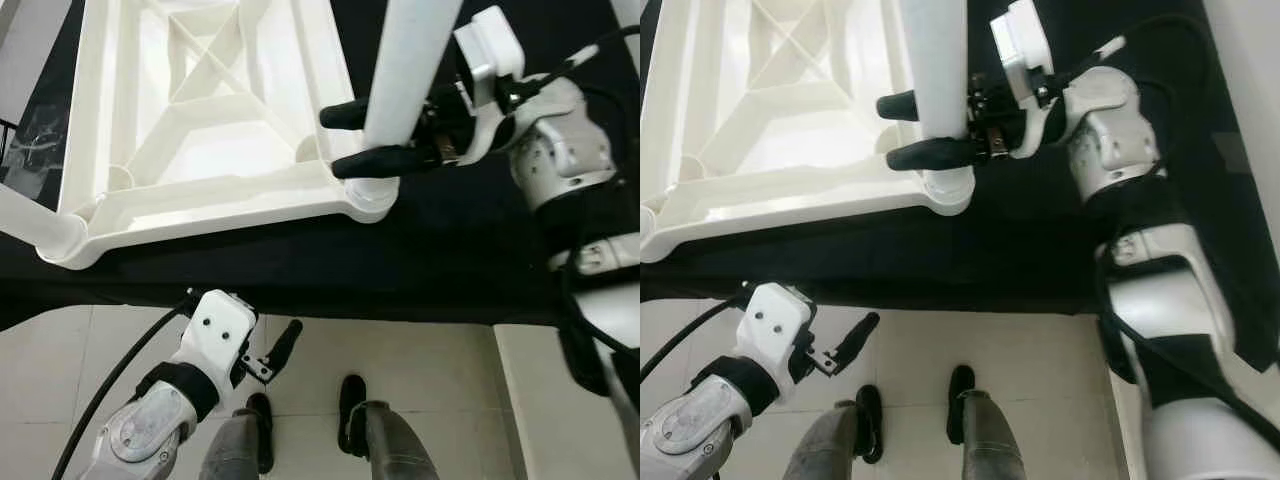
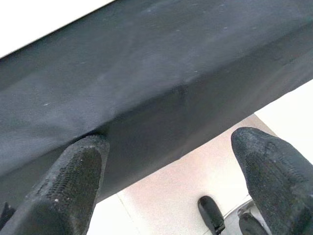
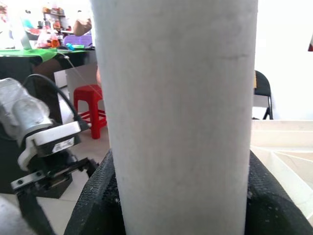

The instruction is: Building children table

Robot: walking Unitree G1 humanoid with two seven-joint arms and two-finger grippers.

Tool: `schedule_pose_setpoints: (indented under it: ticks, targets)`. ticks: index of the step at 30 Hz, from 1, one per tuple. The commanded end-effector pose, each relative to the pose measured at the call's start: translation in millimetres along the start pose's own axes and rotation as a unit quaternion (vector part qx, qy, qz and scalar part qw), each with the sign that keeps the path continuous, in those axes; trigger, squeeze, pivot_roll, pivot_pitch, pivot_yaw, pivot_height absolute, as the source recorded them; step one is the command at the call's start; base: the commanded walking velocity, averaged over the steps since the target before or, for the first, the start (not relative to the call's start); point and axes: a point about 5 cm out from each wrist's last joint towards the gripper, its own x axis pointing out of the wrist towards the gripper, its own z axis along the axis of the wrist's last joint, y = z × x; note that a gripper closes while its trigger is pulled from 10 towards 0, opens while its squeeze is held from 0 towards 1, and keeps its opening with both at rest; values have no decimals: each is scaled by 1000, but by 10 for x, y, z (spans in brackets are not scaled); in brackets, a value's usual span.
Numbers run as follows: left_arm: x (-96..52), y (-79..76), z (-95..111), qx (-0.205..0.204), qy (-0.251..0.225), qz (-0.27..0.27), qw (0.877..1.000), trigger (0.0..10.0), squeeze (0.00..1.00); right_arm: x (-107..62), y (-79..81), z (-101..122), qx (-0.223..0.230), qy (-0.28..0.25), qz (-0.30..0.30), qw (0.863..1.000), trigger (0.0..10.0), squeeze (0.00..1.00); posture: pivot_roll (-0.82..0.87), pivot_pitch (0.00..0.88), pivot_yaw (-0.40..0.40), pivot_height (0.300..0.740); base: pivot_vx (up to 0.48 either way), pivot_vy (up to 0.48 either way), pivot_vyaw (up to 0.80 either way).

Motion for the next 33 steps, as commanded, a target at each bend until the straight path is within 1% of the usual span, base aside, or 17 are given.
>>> schedule_pose_setpoints:
  ticks: [1, 2, 5, 6, 9, 10, 12, 13, 14, 16, 17, 21, 22, 23, 24, 26, 33]
  targets:
    - [-7, -58, -56, -10, 10, -11, 1000, 10000, 0, -62, 21, -247, 80, -2, -50, 996, 10000, 0, 144, 466, -15, 740, 0, 0, 0]
    - [-7, -58, -56, -10, 10, -11, 1000, 10000, 0, -62, 21, -247, 80, -2, -50, 996, 10000, 0, 144, 466, -15, 740, 0, 0, 0]
    - [16, -63, -61, -9, 8, -13, 1000, 10000, 0, -99, 28, -342, 76, 14, -117, 990, 10000, 0, 133, 457, -21, 740, 0, 0, 0]
    - [16, -63, -61, -9, 8, -13, 1000, 10000, 0, -99, 28, -342, 76, 14, -117, 990, 10000, 0, 133, 457, -21, 740, 0, 0, 0]
    - [41, -62, -60, -10, 5, -12, 1000, 10000, 0, -167, 4, -445, 74, 44, -209, 974, 10000, 0, 117, 453, -24, 740, 0, 0, 0]
    - [41, -62, -60, -10, 5, -12, 1000, 10000, 0, -167, 4, -445, 74, 44, -209, 974, 10000, 0, 117, 453, -24, 740, 0, 0, 0]
    - [57, -61, -61, -9, 3, -13, 1000, 10000, 0, -213, -18, -477, 64, 54, -260, 962, 10000, 0, 111, 452, -23, 740, 0, 0, 0]
    - [57, -61, -61, -9, 3, -13, 1000, 10000, 0, -213, -18, -477, 64, 54, -260, 962, 10000, 0, 111, 452, -23, 740, 0, 0, 0]
    - [76, -61, -63, -9, 1, -15, 1000, 10000, 0, -264, 17, -416, 58, 10, -272, 960, 10000, 0, 102, 448, -22, 740, 0, 0, 0]
    - [84, -60, -64, -8, 0, -17, 1000, 10000, 0, -292, 47, -377, 58, -13, -269, 961, 10000, 0, 100, 446, -22, 740, 0, 0, 0]
    - [96, -55, -64, -7, -1, -18, 1000, 10000, 0, -317, 109, -319, 58, -38, -251, 966, 10000, 0, 99, 443, -22, 740, 0, 0, 0]
    - [104, -50, -62, -6, -2, -18, 1000, 10000, 0, -314, 181, -279, 59, -49, -220, 973, 10000, 0, 99, 443, -22, 740, 0, 0, 0]
    - [108, -45, -63, -5, -3, -17, 1000, 10000, 0, -300, 225, -260, 59, -53, -203, 976, 10000, 0, 100, 438, -23, 740, 0, 0, 0]
    - [114, -40, -63, -4, -4, -17, 1000, 10000, 0, -266, 362, -217, 62, -60, -143, 986, 10000, 0, 100, 438, -23, 740, 0, 0, 0]
    - [114, -40, -63, -4, -4, -17, 1000, 10000, 0, -266, 362, -217, 62, -60, -143, 986, 10000, 0, 100, 438, -23, 740, 0, 0, 0]
    - [119, -40, -62, -2, -4, -17, 1000, 10000, 0, -228, 498, -178, 67, -63, -84, 992, 10000, 0, 102, 436, -24, 740, 0, 0, 0]
    - [127, -37, -63, -2, -6, -16, 1000, 10000, 0, -175, 605, -170, 76, -63, -48, 994, 10000, 0, 104, 435, -27, 740, 0, 0, 0]
